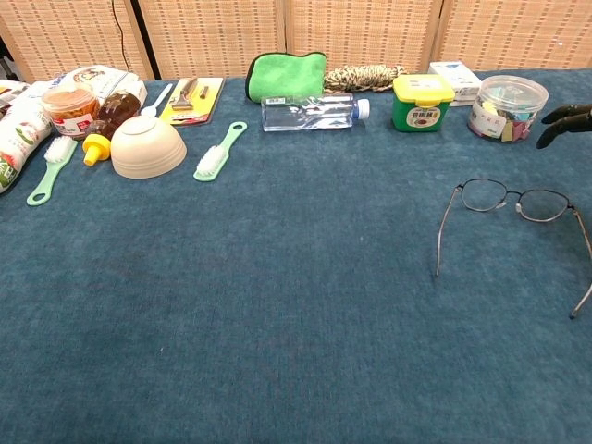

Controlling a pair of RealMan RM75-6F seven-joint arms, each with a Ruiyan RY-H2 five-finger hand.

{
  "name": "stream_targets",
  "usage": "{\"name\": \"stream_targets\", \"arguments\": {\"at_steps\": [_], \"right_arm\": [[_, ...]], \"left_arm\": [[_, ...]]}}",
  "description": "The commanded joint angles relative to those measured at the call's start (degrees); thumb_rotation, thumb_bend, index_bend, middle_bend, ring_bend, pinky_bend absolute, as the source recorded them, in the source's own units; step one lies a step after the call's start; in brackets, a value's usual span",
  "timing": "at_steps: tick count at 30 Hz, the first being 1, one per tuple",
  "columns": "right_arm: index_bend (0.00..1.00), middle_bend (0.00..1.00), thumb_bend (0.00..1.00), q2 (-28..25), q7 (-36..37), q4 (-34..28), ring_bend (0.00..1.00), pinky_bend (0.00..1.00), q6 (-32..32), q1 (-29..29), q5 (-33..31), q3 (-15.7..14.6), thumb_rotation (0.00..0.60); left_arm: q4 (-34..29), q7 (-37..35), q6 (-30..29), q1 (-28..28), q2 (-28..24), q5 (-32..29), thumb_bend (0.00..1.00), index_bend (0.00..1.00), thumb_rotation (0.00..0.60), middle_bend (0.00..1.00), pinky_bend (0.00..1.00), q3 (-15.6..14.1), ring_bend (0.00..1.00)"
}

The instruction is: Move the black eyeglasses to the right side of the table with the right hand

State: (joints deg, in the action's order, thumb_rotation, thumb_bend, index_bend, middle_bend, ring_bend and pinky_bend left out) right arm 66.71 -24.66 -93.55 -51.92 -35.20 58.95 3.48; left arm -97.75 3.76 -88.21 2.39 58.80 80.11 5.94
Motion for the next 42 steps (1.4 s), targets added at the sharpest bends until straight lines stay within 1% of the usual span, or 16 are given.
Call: {"name": "stream_targets", "arguments": {"at_steps": [1, 9, 15, 22, 30, 38, 42], "right_arm": [[0.15, 0.00, 0.02, 0.6, 0.1, 1.2, 0.00, 0.00, 0.7, 0.1, -0.1, -0.7, 0.600], [0.15, 0.00, 0.02, 2.0, -0.6, 3.4, 0.00, 0.00, 2.4, -0.5, -0.2, -1.8, 0.600], [0.15, 0.00, 0.02, 2.8, -1.2, 4.0, 0.00, 0.00, 3.1, -1.1, -0.9, -1.8, 0.600], [0.15, 0.00, 0.02, 3.1, -2.0, 4.5, 0.00, 0.00, 4.4, -2.1, -1.5, -2.0, 0.600], [0.15, 0.00, 0.02, 3.3, -3.2, 3.6, 0.00, 0.00, 4.9, -3.2, -2.3, -2.1, 0.600], [0.18, 0.00, 0.02, 4.1, -5.3, 3.2, 0.00, 0.00, 5.5, -4.9, -3.7, -2.0, 0.600], [0.22, 0.00, 0.02, 4.7, -6.4, 3.1, 0.00, 0.00, 5.4, -5.6, -5.2, -2.1, 0.600]], "left_arm": [[-0.2, 0.2, -0.1, -0.1, -0.1, 0.0, 0.24, 0.06, 0.570, 0.00, 0.00, 0.0, 0.00], [-0.8, 0.5, -1.5, -0.2, -0.6, 0.6, 0.24, 0.06, 0.571, 0.00, 0.00, 0.4, 0.00], [-1.5, 0.8, -2.0, -0.2, -1.1, 1.0, 0.24, 0.06, 0.570, 0.00, 0.00, 0.6, 0.00], [-1.5, 0.9, -1.6, -0.2, -1.2, 0.5, 0.24, 0.06, 0.571, 0.00, 0.00, 0.5, 0.00], [-1.1, 0.6, -1.1, -0.2, -1.0, 0.2, 0.24, 0.06, 0.570, 0.00, 0.00, 0.4, 0.00], [-0.4, 0.0, -0.8, -0.3, -0.7, -0.3, 0.24, 0.06, 0.569, 0.00, 0.00, 0.3, 0.00], [0.2, -0.4, -0.5, -0.3, -0.7, -0.5, 0.24, 0.06, 0.570, 0.00, 0.00, 0.3, 0.00]]}}
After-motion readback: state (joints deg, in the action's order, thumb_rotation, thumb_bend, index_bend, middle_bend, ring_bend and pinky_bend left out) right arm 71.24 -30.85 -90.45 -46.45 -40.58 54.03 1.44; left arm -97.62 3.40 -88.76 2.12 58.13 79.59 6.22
